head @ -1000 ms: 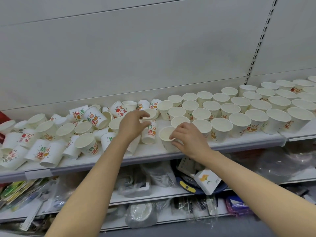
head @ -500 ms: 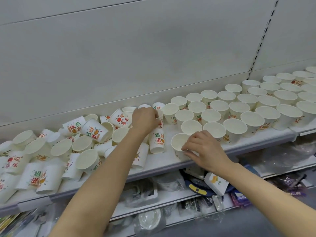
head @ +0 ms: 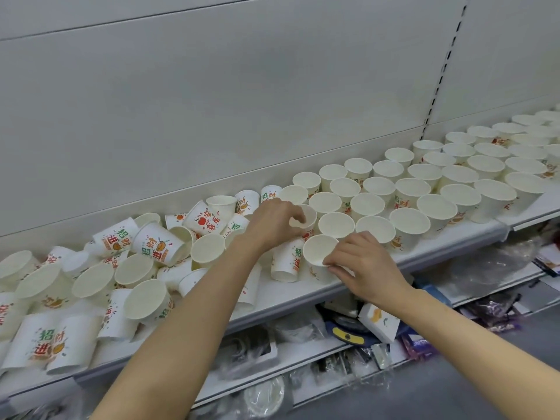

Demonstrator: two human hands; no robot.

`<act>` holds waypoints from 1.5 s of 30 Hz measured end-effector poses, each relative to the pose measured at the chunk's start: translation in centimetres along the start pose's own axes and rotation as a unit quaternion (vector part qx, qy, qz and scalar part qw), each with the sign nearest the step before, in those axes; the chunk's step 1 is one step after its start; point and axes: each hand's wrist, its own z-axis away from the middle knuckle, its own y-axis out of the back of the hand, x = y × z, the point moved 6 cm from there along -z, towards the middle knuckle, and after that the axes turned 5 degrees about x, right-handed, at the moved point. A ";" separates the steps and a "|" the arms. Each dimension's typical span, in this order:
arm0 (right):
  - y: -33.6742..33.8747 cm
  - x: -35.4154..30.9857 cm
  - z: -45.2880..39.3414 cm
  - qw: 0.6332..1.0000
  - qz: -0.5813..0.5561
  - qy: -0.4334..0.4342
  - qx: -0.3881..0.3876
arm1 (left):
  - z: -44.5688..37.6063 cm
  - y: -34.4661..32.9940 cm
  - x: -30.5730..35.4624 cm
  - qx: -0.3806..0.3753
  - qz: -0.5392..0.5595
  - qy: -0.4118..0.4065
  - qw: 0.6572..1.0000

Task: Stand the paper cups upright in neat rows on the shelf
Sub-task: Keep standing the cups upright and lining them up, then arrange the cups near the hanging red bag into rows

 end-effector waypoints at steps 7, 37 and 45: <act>-0.4 0.2 0.4 1.000 0.017 -0.018 0.004 | 3.9 1.6 -1.4 -0.050 0.026 0.069 0.996; -5.0 -2.5 -7.3 0.990 0.002 -0.012 -0.142 | -1.2 5.5 -7.6 0.072 0.010 0.121 0.990; -4.6 -1.5 -6.4 0.994 0.019 -0.025 -0.104 | -9.2 -1.1 -8.5 -0.139 -0.107 0.033 0.984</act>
